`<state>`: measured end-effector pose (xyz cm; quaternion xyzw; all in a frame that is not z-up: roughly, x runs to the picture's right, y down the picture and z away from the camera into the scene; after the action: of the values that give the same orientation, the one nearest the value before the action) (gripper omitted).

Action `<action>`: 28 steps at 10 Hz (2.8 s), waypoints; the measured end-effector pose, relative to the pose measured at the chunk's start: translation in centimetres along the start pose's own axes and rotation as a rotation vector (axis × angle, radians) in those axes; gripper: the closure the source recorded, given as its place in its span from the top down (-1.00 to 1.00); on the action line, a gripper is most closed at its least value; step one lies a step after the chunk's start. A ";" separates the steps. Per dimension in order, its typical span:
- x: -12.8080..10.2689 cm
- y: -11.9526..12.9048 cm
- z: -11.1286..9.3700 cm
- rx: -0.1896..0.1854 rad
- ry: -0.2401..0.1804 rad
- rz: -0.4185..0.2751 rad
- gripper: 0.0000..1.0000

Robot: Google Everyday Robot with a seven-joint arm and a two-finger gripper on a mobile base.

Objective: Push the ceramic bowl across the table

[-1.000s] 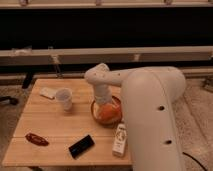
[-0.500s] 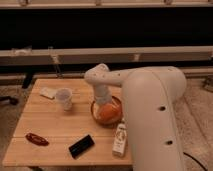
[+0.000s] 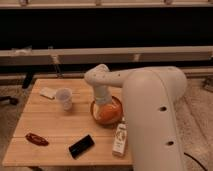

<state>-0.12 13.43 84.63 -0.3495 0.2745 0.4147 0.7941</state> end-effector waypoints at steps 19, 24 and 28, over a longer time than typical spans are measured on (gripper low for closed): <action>0.1 0.1 0.2 0.009 -0.014 -0.027 0.60; 0.1 0.2 0.3 0.015 -0.016 -0.036 0.60; 0.1 0.2 0.3 0.018 -0.018 -0.041 0.60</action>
<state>-0.24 13.81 84.68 -0.3440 0.2638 0.3989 0.8080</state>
